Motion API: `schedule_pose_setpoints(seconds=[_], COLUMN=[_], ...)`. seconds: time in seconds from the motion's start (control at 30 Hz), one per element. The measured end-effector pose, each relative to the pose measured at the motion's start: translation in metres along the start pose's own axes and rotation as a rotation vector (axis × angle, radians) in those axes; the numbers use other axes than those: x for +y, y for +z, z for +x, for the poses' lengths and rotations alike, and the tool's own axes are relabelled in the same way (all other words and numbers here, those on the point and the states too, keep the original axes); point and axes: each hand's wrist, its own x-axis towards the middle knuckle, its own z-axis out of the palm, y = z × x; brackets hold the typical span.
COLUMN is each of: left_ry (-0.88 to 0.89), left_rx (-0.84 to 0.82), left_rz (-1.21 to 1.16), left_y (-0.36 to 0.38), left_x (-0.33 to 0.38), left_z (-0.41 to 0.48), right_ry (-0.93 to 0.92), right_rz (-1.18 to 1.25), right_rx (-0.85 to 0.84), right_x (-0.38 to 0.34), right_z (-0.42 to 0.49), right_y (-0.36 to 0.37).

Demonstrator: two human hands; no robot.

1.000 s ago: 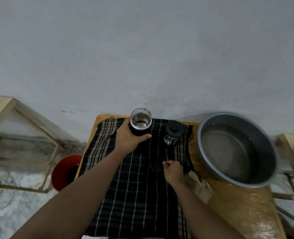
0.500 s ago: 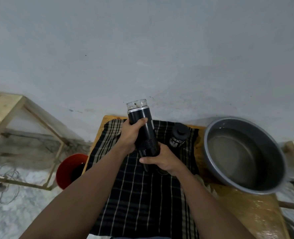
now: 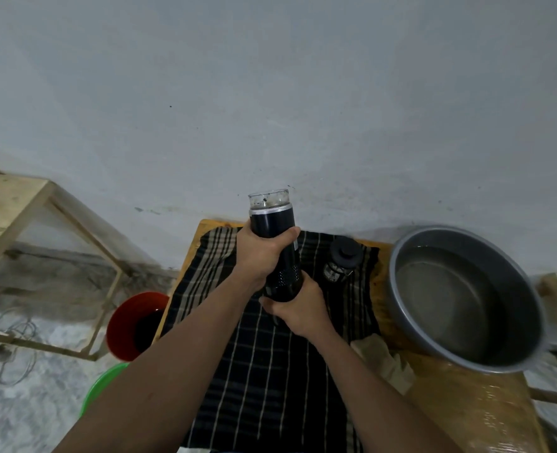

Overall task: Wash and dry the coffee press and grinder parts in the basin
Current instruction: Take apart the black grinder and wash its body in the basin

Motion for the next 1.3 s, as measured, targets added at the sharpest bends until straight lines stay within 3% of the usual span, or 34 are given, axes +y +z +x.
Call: schedule_pose_setpoints(seconds=[0.2, 0.37, 0.57, 0.73, 0.93, 1.3], left_ry=[-0.068, -0.027, -0.023, 0.024, 0.215, 0.261], left_rx=[-0.155, -0.086, -0.091, 0.0, 0.126, 0.177], left_rz=[-0.055, -0.049, -0.089, -0.142, -0.016, 0.055], left_y=[-0.008, 0.0, -0.006, -0.014, -0.03, -0.049], left_x=[0.006, 0.014, 0.029, 0.036, 0.018, -0.005], left_z=[0.0, -0.004, 0.002, 0.012, 0.012, 0.02], right_ry=[-0.036, -0.013, 0.052, 0.064, 0.0, 0.003], right_rz=[0.011, 0.062, 0.004, -0.061, -0.262, -0.418], right_rx=[-0.075, -0.024, -0.219, -0.117, -0.006, -0.011], right_x=[0.003, 0.0, 0.004, 0.016, 0.021, 0.034], right_z=[0.0, 0.0, -0.005, -0.002, 0.013, 0.029], right_y=[-0.011, -0.01, -0.022, -0.02, -0.022, 0.007])
